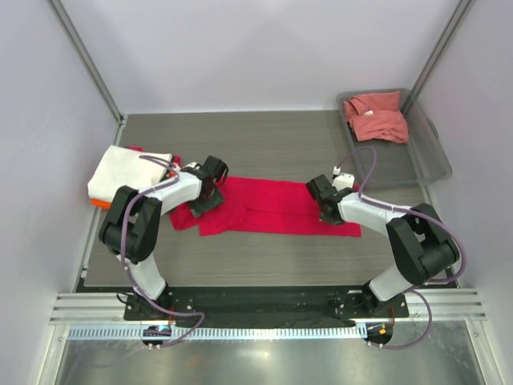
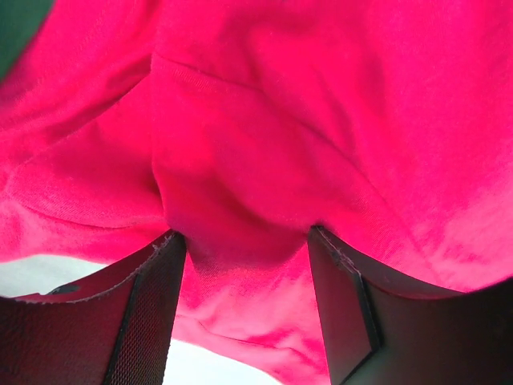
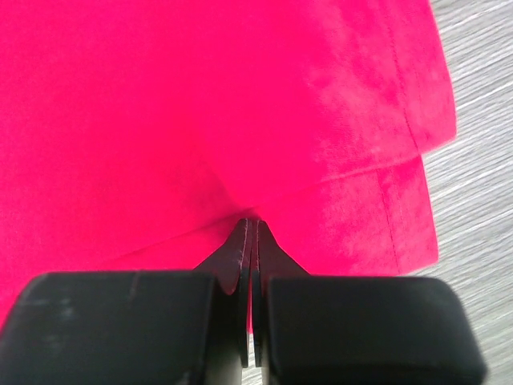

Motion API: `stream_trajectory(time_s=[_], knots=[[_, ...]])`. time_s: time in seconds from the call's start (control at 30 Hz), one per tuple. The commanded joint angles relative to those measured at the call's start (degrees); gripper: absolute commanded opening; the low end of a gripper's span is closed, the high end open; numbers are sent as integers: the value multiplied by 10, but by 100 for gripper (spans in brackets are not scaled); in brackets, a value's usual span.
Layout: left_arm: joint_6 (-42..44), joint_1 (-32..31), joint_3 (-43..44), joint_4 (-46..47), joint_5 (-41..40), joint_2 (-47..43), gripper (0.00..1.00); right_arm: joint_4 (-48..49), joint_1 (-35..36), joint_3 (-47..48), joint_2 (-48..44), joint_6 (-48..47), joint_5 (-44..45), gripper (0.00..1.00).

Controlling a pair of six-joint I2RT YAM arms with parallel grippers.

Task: Fold and stack the t-shirts
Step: Fold the tshirt

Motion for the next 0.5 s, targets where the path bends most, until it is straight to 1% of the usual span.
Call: stream_trajectory(time_s=[0.0, 0.03, 0.07, 0.1, 0.13, 0.17, 0.23, 0.27, 0.3, 0.33, 0.37, 0.4, 0.43, 0.47], knots=[[27, 24, 54, 18, 22, 83, 63, -36, 48, -46, 19, 56, -62, 1], [35, 27, 70, 16, 27, 109, 63, -35, 83, -51, 15, 78, -66, 1], [50, 28, 112, 16, 31, 125, 63, -35, 108, -55, 8, 89, -70, 1], [56, 28, 135, 11, 34, 141, 62, -32, 133, -58, 4, 103, -80, 1], [63, 27, 166, 1, 50, 176, 62, -24, 155, -56, 7, 131, -87, 1], [77, 27, 225, -5, 60, 193, 61, -15, 203, -51, 12, 141, -100, 1], [91, 21, 301, -31, 69, 236, 60, 11, 246, -23, 42, 167, -136, 1], [98, 17, 340, -41, 67, 280, 60, 22, 284, -10, 53, 171, -144, 1], [109, 14, 431, -55, 67, 308, 60, 34, 305, 25, 67, 173, -150, 1], [116, 13, 474, -87, 73, 333, 60, 51, 321, 45, 93, 174, -156, 1], [122, 12, 526, -102, 94, 386, 60, 53, 335, 66, 109, 177, -156, 1], [129, 13, 570, -116, 104, 409, 60, 59, 362, 109, 120, 175, -157, 1], [142, 12, 661, -142, 114, 432, 59, 72, 373, 129, 131, 167, -160, 1], [153, 12, 703, -152, 133, 456, 59, 79, 382, 146, 147, 150, -172, 1]])
